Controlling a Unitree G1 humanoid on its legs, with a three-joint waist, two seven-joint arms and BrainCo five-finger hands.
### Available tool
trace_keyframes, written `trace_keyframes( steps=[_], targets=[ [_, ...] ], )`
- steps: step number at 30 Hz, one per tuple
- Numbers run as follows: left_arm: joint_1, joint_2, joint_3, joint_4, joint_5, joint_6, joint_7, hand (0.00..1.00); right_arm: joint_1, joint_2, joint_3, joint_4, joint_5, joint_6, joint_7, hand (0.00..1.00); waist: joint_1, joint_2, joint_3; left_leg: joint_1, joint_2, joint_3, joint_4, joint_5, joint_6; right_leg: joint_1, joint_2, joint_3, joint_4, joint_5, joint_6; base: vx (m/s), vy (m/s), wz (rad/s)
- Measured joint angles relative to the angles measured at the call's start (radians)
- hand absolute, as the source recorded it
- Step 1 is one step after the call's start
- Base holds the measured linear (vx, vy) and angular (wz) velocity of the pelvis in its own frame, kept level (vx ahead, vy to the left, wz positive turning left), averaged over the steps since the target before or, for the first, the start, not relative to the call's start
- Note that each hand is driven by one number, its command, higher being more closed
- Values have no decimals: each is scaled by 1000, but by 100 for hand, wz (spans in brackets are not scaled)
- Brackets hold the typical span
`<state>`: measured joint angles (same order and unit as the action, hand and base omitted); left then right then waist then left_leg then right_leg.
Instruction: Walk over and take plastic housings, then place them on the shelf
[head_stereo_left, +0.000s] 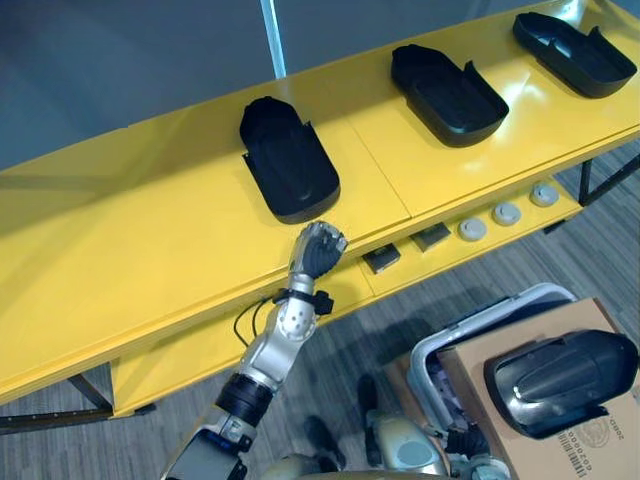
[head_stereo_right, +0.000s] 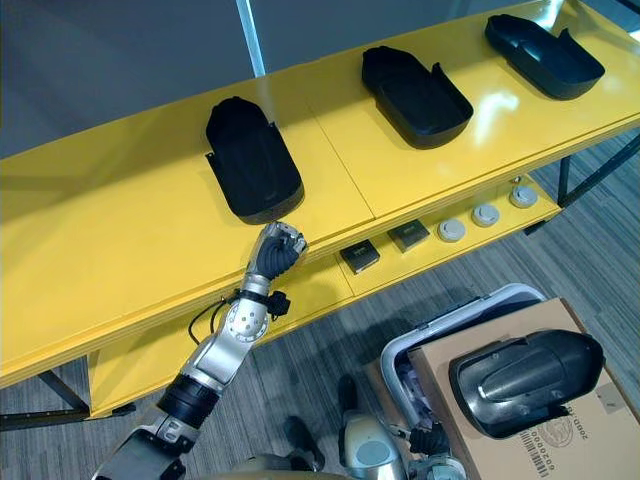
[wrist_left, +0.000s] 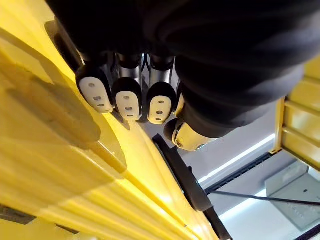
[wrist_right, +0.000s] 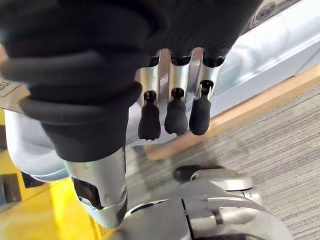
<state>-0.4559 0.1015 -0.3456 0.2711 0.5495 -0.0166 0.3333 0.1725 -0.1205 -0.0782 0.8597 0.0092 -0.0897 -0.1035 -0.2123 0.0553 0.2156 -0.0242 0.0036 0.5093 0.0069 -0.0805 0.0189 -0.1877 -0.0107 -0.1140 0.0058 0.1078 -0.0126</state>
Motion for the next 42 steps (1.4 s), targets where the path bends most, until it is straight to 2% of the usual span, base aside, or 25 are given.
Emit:
trace_keyframes(
  steps=[3,8,15,28,32,36,39,42],
  targets=[
    [-41,1,12,16,15,16,2,100,-4,1,-1,0,0,0,0,0,-1,-1,1,-26,-1,0,20,-8,11,-23,-6,3,10,3,3,0,0,0],
    [-94,4,52,49,34,51,3,100,-10,5,-2,-2,0,-1,-1,0,-20,-5,14,-46,1,0,58,-35,19,-28,-12,9,13,11,11,-13,6,-1],
    [-176,27,86,84,34,78,3,100,-15,10,-2,-17,0,-16,-1,0,-21,-14,51,-95,20,1,132,-66,23,-55,-13,12,29,14,9,-13,3,-1],
    [-264,38,122,132,34,99,4,100,-19,13,-2,-39,2,-20,-2,0,-18,-20,97,-137,46,2,213,-102,28,-66,-7,12,34,14,8,0,0,0],
    [-263,37,117,113,33,98,18,100,-19,12,-2,-42,12,-20,-2,0,-17,-20,107,-138,48,2,219,-105,28,-65,-7,11,34,14,8,0,0,0],
    [-228,36,84,-20,32,88,22,100,-19,12,-3,-41,20,-21,-3,0,-11,-20,112,-135,47,1,219,-102,32,-61,-7,8,34,14,8,0,0,0],
    [-186,21,42,-162,13,49,24,100,-18,10,-4,-31,20,-19,-3,0,8,-19,113,-125,46,-2,215,-102,32,-51,-8,6,32,14,8,8,2,1],
    [-103,19,21,-338,-7,-5,26,100,-18,6,-4,-16,20,-13,-6,0,11,-14,114,-89,38,-21,196,-100,29,-14,-10,-5,26,10,7,20,8,8]
  ],
)
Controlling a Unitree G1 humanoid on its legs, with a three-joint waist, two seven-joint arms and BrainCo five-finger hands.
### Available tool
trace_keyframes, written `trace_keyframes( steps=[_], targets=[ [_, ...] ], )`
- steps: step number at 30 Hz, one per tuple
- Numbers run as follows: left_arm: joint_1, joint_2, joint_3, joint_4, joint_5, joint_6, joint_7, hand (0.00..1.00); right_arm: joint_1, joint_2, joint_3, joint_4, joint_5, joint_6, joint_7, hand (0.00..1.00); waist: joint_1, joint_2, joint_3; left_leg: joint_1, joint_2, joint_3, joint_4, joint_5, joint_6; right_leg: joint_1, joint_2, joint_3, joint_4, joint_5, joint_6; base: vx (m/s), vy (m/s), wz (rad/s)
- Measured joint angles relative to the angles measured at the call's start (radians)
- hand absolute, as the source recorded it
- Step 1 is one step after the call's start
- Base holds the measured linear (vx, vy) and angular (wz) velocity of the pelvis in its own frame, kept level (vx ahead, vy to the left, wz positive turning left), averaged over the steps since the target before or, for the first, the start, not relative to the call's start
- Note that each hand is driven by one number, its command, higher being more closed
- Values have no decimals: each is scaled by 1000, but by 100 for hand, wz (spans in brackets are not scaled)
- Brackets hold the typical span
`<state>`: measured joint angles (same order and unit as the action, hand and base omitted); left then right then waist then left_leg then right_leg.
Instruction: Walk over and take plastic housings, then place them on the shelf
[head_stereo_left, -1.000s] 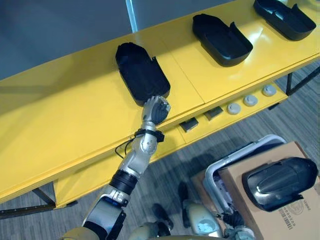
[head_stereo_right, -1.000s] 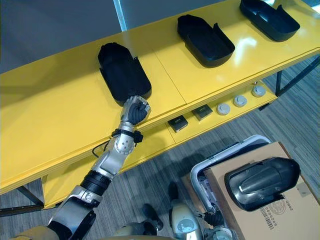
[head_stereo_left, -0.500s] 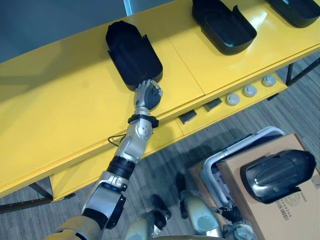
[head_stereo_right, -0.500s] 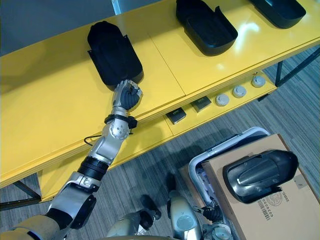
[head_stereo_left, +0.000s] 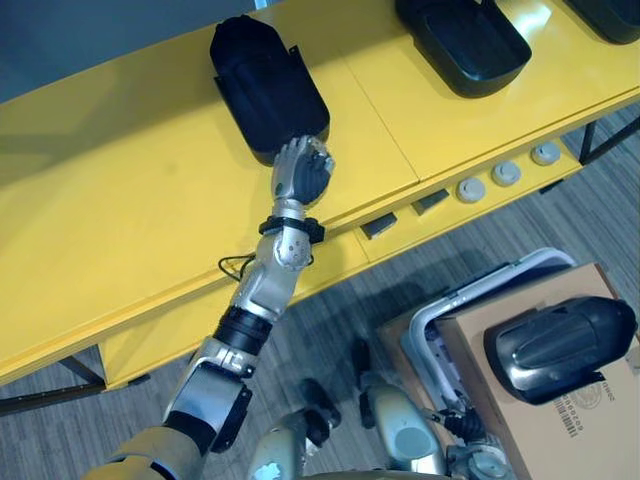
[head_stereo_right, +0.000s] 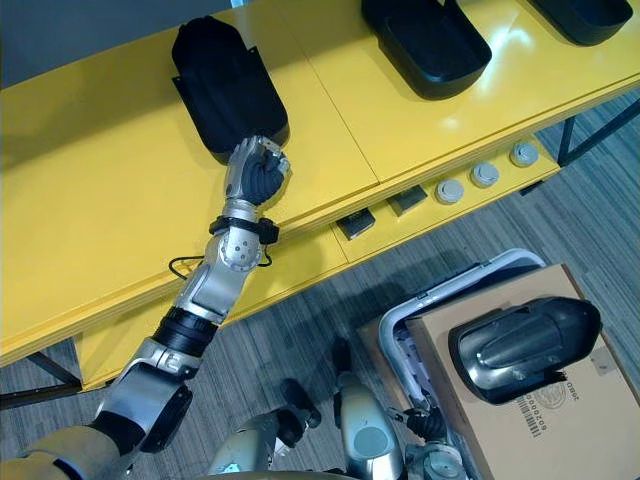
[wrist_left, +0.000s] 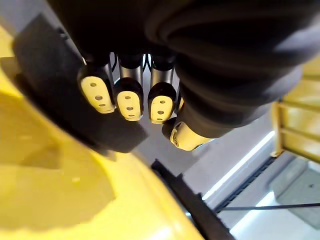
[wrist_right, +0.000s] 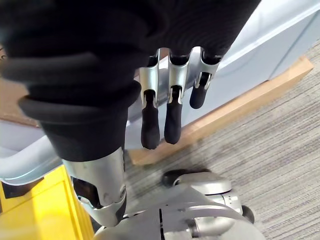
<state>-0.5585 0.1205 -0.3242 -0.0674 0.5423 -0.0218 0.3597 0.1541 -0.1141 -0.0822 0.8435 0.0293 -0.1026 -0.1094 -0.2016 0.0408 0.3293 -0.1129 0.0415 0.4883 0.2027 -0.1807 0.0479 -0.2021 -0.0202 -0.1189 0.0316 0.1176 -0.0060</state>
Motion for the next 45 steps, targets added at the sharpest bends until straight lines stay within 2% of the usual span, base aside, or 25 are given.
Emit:
trace_keyframes(
  steps=[2,5,7,9,10,11,15,18,20,23,26,27,31,33,34,39,42,45],
  targets=[
    [41,8,11,-99,-27,-38,15,100,3,-2,0,11,0,1,-2,0,6,3,-2,15,-10,-8,-26,5,-10,8,-5,-7,-1,-1,1,4,4,12],
    [105,16,92,-213,-72,-93,31,100,13,-5,-4,18,0,2,-4,0,29,8,-5,28,-16,-24,-36,12,-14,24,-7,-19,-2,-5,-1,6,-6,13],
    [159,31,192,-251,-98,-118,59,100,22,-5,-19,41,0,2,-4,0,33,16,-12,54,-23,-36,-62,28,-10,43,-9,-31,-3,-11,-4,21,-16,20],
    [216,50,343,-254,-146,-134,104,100,44,-11,-36,56,0,1,-4,0,56,34,-31,73,-29,-53,-89,44,-13,61,-12,-47,-9,-15,-3,29,-14,24],
    [252,54,429,-254,-180,-142,128,100,44,-11,-37,70,0,3,-4,0,60,33,-35,88,-31,-63,-103,54,-13,80,-11,-56,-20,-15,-3,25,-19,20],
    [273,53,467,-254,-202,-143,142,100,45,-11,-38,77,0,4,-4,0,62,33,-42,91,-32,-68,-109,57,-15,84,-10,-60,-22,-15,-3,23,-27,22],
    [444,47,659,-191,-327,-158,194,100,53,-5,-70,118,0,26,-1,0,105,33,-85,128,-41,-81,-155,82,-21,112,-8,-71,-40,-16,-5,22,-19,11],
    [584,16,760,-76,-421,-150,211,100,60,3,-75,121,-2,40,-1,0,114,22,-116,144,-43,-103,-177,88,-17,136,-8,-72,-50,-17,-5,3,4,20],
    [661,-13,767,-1,-459,-131,202,100,79,9,-76,112,-3,45,-7,0,136,12,-136,160,-44,-104,-192,84,-23,154,-8,-73,-55,-21,0,-18,21,15],
    [759,-43,769,150,-478,-83,155,100,91,27,-76,64,-4,53,-22,0,158,-12,-170,165,-42,-99,-194,73,-10,163,-10,-79,-52,-31,1,-18,7,7],
    [783,-68,767,346,-485,-38,93,100,86,40,-61,-10,-8,60,-14,0,164,-29,-193,170,-40,-89,-189,75,-18,167,-13,-83,-44,-38,4,0,0,0],
    [783,-83,765,431,-484,-25,72,0,81,46,-60,-30,-10,61,-15,0,164,-31,-200,178,-39,-85,-184,70,-25,173,-15,-84,-35,-46,9,0,0,0],
    [780,-111,765,651,-492,-16,21,0,73,59,-64,-37,-9,63,-16,0,166,-37,-226,188,-32,-73,-166,49,-36,180,-15,-82,-22,-62,12,36,9,-6],
    [773,-115,754,762,-495,-7,-19,0,71,66,-67,-34,-8,64,-16,0,166,-37,-234,190,-30,-73,-164,45,-39,180,-15,-81,-16,-71,16,46,-11,-2],
    [772,-119,740,806,-503,-6,-66,0,70,68,-70,-33,-3,64,-16,0,166,-41,-236,190,-29,-72,-165,45,-39,180,-14,-83,-15,-74,16,37,-12,2],
    [771,-116,675,880,-489,-7,-138,0,56,69,-103,-11,-2,63,-14,0,166,-40,-237,193,-26,-75,-167,48,-39,180,-9,-81,-16,-81,14,29,-17,-1],
    [760,-115,609,914,-469,-9,-163,0,35,68,-107,10,-2,63,-14,0,165,-38,-238,197,-26,-75,-175,52,-39,180,-6,-80,-18,-84,14,0,0,0],
    [750,-108,553,924,-448,-13,-166,0,28,67,-110,18,-2,63,-13,0,163,-34,-238,210,-28,-76,-190,63,-53,181,-4,-81,-22,-84,14,15,-7,0]
  ],
)
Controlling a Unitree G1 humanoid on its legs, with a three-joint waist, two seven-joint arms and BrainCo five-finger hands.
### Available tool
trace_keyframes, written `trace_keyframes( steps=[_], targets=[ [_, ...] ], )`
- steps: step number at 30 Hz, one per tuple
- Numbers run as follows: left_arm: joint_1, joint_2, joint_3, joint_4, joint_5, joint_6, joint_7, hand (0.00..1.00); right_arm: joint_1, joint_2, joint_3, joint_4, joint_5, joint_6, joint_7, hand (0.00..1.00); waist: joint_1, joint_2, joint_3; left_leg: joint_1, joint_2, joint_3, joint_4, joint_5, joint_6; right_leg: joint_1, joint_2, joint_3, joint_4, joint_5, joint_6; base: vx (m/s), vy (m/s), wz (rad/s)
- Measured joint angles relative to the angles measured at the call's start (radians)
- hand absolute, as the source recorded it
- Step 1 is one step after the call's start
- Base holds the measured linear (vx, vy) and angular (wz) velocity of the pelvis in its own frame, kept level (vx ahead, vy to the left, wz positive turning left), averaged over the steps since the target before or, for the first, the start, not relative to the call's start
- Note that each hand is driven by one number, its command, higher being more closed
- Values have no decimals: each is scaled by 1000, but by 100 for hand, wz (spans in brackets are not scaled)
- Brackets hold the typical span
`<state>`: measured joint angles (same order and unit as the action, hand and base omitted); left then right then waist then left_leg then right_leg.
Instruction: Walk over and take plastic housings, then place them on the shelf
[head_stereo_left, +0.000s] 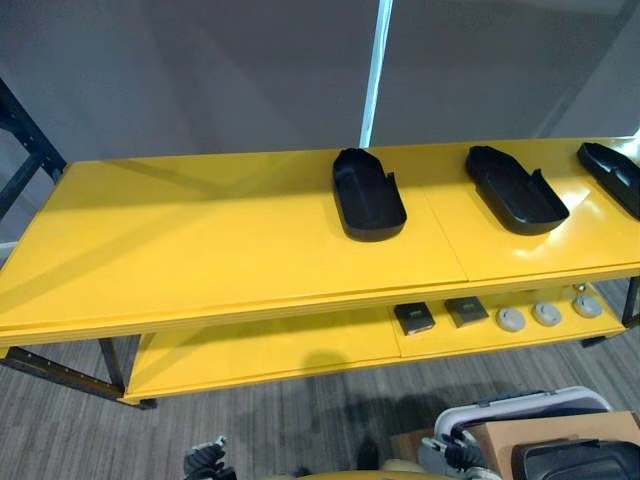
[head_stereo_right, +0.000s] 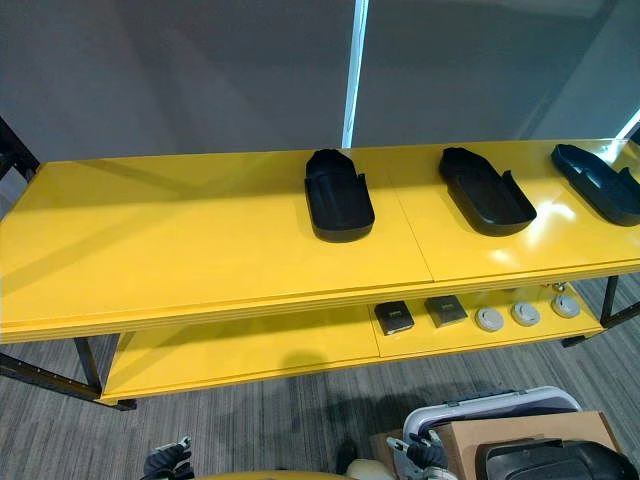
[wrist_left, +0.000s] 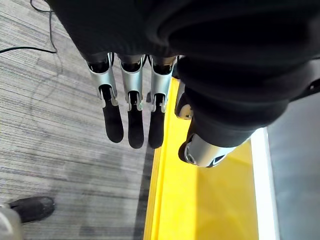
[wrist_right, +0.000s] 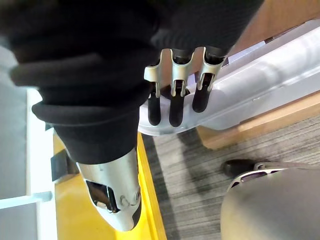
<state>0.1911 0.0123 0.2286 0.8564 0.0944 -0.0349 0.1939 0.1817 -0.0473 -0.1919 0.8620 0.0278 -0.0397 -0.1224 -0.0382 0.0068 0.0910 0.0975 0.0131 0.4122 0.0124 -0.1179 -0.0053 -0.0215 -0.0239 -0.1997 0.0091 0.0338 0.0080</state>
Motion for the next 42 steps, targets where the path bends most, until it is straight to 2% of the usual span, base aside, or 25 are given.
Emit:
trace_keyframes(
  steps=[4,5,7,10,12,13,17,21,23,24,25,27,28,29,30,31,32,33,34,35,36,39,42],
  targets=[
    [-8,12,-31,0,9,-10,-7,0,-11,-1,-7,19,1,1,13,0,-2,0,6,4,11,1,26,-10,-14,18,9,5,-10,-3,-4,29,-44,-3],
    [-12,13,-31,-1,10,-13,-13,0,-17,-1,-6,19,0,2,16,0,0,0,8,-7,20,3,60,-26,-26,17,12,16,-10,-2,-5,-10,-57,-18],
    [-14,13,-40,-4,10,-14,-17,0,-32,-2,-1,18,0,2,17,0,0,5,12,-35,39,2,134,-61,-20,13,22,39,-9,-1,-7,-24,-60,-30],
    [-13,-5,-72,-37,9,-14,-13,0,-72,2,22,16,-1,2,17,0,11,8,16,-98,44,-110,249,-91,-5,-32,32,109,13,0,-8,-59,-68,-69],
    [-18,-25,-92,-53,7,-15,-11,0,-104,0,34,16,-1,2,16,0,26,25,26,-119,40,-220,286,-139,-9,-79,57,176,45,7,-1,-45,3,-88],
    [-20,-26,-95,-53,7,-15,-11,0,-108,1,36,16,-2,2,16,0,26,25,27,-119,39,-221,285,-143,-4,-84,59,182,49,7,-1,-75,53,-56],
    [-53,-25,-138,-60,8,-17,-9,0,-103,21,46,16,-15,7,17,0,16,9,39,-111,36,-162,284,-160,8,-103,59,236,80,17,13,-79,72,-40],
    [-56,-26,-152,-62,16,-18,0,0,-121,19,46,-13,-39,8,16,0,10,14,59,-92,12,-69,285,-153,20,-147,62,342,111,50,32,-39,103,-76],
    [-64,-24,-160,-65,35,-19,5,0,-154,22,61,-26,-43,8,14,0,9,12,84,-89,10,-11,285,-143,41,-169,71,364,105,96,42,-108,63,-99],
    [-65,-23,-167,-75,38,-20,5,0,-180,23,87,-30,-50,8,13,0,12,18,97,-100,27,38,281,-139,75,-183,67,316,105,116,37,-185,22,-84],
    [-74,-13,-187,-80,45,-19,4,0,-203,27,93,-32,-58,7,13,0,12,16,117,-101,30,79,264,-139,94,-234,39,171,266,13,3,-242,25,-77],
    [-84,-12,-210,-81,66,-18,3,0,-193,28,93,-28,-71,7,13,0,11,16,127,-98,38,110,261,-129,104,-260,-7,41,505,-126,-19,-154,24,-50],
    [-82,-9,-220,-81,72,-18,3,0,-190,29,93,-26,-75,7,13,0,11,15,126,-99,41,118,260,-125,104,-251,-18,22,559,-161,-17,-78,-4,-38],
    [-81,-7,-234,-81,78,-16,1,0,-173,29,93,-21,-81,6,13,0,4,11,124,-100,44,126,260,-117,103,-206,-37,10,632,-222,2,-79,-47,-22],
    [-83,-3,-238,-81,88,-15,-1,0,-166,28,93,-9,-86,6,13,0,-3,3,121,-101,47,131,263,-111,102,-139,-51,10,639,-271,27,-96,-70,-19],
    [-84,4,-237,-81,97,-15,-2,0,-160,27,93,2,-91,6,13,0,-3,-3,120,-105,52,136,274,-111,101,-104,-57,10,625,-289,39,-90,-113,-30],
    [-91,11,-237,-81,100,-15,-7,0,-157,26,95,26,-100,6,13,0,3,-23,109,-132,61,151,319,-111,101,-49,-76,11,556,-317,57,-124,-160,-60],
    [-108,29,-236,-79,109,-12,-13,0,-170,19,113,38,-104,7,12,0,14,-41,99,-185,76,141,374,-106,91,-38,-58,11,441,-333,56,-144,-188,-85],
    [-115,29,-236,-79,113,-11,-15,0,-175,8,124,44,-110,6,12,0,23,-38,96,-208,85,123,386,-103,84,-29,-38,20,372,-326,44,-162,-206,-126],
    [-121,29,-236,-75,113,-12,-15,0,-206,-10,136,63,-112,5,10,0,33,-19,97,-239,117,86,389,-95,70,-12,15,60,261,-267,-17,-149,-176,-134],
    [-123,30,-239,-62,113,-12,-15,0,-220,-12,133,65,-112,5,4,0,30,-15,96,-242,137,82,384,-82,50,-12,42,99,218,-226,-29,-137,-149,-122],
    [-116,25,-261,-53,116,-13,-15,0,-200,-27,130,65,-117,5,-8,0,27,-14,95,-184,157,99,362,-74,37,-2,71,193,195,-193,-40,-101,-79,-101],
    [-116,24,-258,-25,116,-14,-14,0,-185,-38,129,65,-117,5,-9,0,23,-2,88,-143,156,135,294,-64,7,-2,89,274,145,-162,-25,-76,13,-95]
  ],
)
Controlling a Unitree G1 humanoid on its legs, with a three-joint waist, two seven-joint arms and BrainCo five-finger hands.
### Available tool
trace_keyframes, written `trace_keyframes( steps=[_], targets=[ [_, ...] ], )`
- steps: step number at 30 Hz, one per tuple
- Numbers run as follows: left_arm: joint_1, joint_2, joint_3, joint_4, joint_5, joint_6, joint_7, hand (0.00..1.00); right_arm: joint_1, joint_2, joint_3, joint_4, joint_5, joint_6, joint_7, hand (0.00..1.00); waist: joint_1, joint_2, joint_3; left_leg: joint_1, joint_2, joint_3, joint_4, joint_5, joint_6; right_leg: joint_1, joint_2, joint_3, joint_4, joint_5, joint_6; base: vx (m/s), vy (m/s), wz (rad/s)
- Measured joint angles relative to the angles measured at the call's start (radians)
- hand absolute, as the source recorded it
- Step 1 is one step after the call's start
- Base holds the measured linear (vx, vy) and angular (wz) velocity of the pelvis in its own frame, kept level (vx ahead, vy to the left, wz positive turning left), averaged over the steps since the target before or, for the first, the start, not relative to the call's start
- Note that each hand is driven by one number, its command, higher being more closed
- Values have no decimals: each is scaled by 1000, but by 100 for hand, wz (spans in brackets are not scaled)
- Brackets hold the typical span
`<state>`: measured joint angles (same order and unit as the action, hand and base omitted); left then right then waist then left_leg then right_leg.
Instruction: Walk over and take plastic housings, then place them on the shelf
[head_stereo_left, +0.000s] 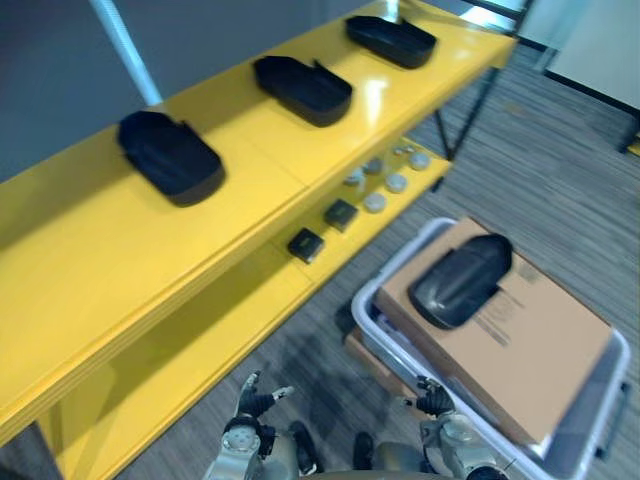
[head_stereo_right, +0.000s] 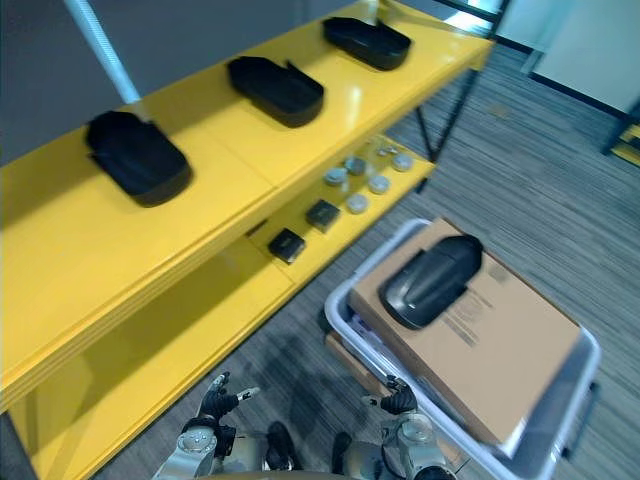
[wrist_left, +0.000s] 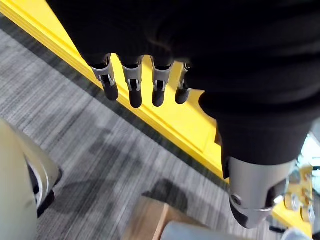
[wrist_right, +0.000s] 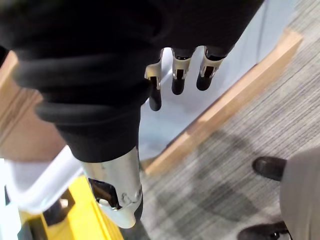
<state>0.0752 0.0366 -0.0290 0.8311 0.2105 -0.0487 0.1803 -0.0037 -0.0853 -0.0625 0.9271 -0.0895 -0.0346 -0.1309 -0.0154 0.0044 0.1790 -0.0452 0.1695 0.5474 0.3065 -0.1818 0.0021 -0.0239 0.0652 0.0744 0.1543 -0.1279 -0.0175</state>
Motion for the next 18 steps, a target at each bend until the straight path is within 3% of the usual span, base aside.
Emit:
trace_keyframes(
  steps=[3,5,6,7,8,9,11,13,14,15,16,17,18],
  targets=[
    [23,1,1,7,0,1,2,0,20,6,-20,1,-2,1,1,0,2,-1,-1,62,2,123,-88,25,-5,-22,-73,-159,4,-30,-7,-42,68,-101],
    [37,6,4,7,-1,0,3,0,33,18,-20,1,-2,0,1,0,2,5,-4,100,5,207,-115,26,-11,-22,-147,-357,23,-30,-8,24,95,-124],
    [39,6,22,8,0,1,3,0,34,21,-19,1,-2,0,2,0,1,14,-12,118,7,260,-128,24,-21,-18,-205,-533,43,-30,-9,44,26,-101],
    [39,6,23,9,-1,1,3,0,33,20,-18,3,-2,0,2,0,0,18,-14,123,8,277,-130,22,-24,-15,-226,-601,52,-27,-13,86,-1,-136],
    [32,12,25,26,0,1,4,0,24,20,-18,24,-2,-1,2,0,0,26,-22,128,17,322,-124,17,-33,-14,-280,-768,88,2,-18,127,-45,-116],
    [15,28,32,45,-1,1,4,0,13,20,-19,45,-2,0,1,0,-3,28,-23,131,21,342,-111,21,-38,-22,-294,-837,125,15,0,137,-66,-113],
    [10,28,35,60,0,2,3,0,30,16,-23,44,-2,0,1,0,-19,29,-23,160,34,331,-87,21,-40,-19,-284,-815,145,8,-9,143,-111,-82],
    [9,24,26,73,1,2,-4,0,35,23,-39,29,1,-4,0,0,-28,10,-16,157,63,308,0,-15,-64,14,-284,-769,128,9,-9,61,-78,-66],
    [8,13,13,73,4,0,-6,0,45,9,-44,31,1,-4,0,0,-26,28,-21,152,63,263,-5,-10,-62,29,-261,-744,115,6,-4,-20,-12,-59],
    [9,16,10,74,9,0,-6,0,50,-2,-49,30,2,-5,0,0,-27,45,-29,162,90,268,31,-37,-65,39,-244,-724,107,-7,20,19,-28,-53],
    [4,25,10,74,15,1,-5,0,53,1,-58,31,4,-6,-1,0,-26,35,-28,157,112,247,95,-46,-68,47,-235,-706,97,-20,40,59,-37,-46],
    [-3,29,12,74,18,2,-5,0,58,3,-58,30,13,-7,-1,0,-23,27,-22,123,151,201,215,-47,-66,61,-225,-682,70,-8,34,12,14,-48],
    [-4,30,13,77,18,1,-5,0,57,4,-58,31,23,-7,-1,0,-11,18,-11,60,156,75,284,-82,-74,75,-221,-663,54,-3,37,-17,40,-51]
  ],
)
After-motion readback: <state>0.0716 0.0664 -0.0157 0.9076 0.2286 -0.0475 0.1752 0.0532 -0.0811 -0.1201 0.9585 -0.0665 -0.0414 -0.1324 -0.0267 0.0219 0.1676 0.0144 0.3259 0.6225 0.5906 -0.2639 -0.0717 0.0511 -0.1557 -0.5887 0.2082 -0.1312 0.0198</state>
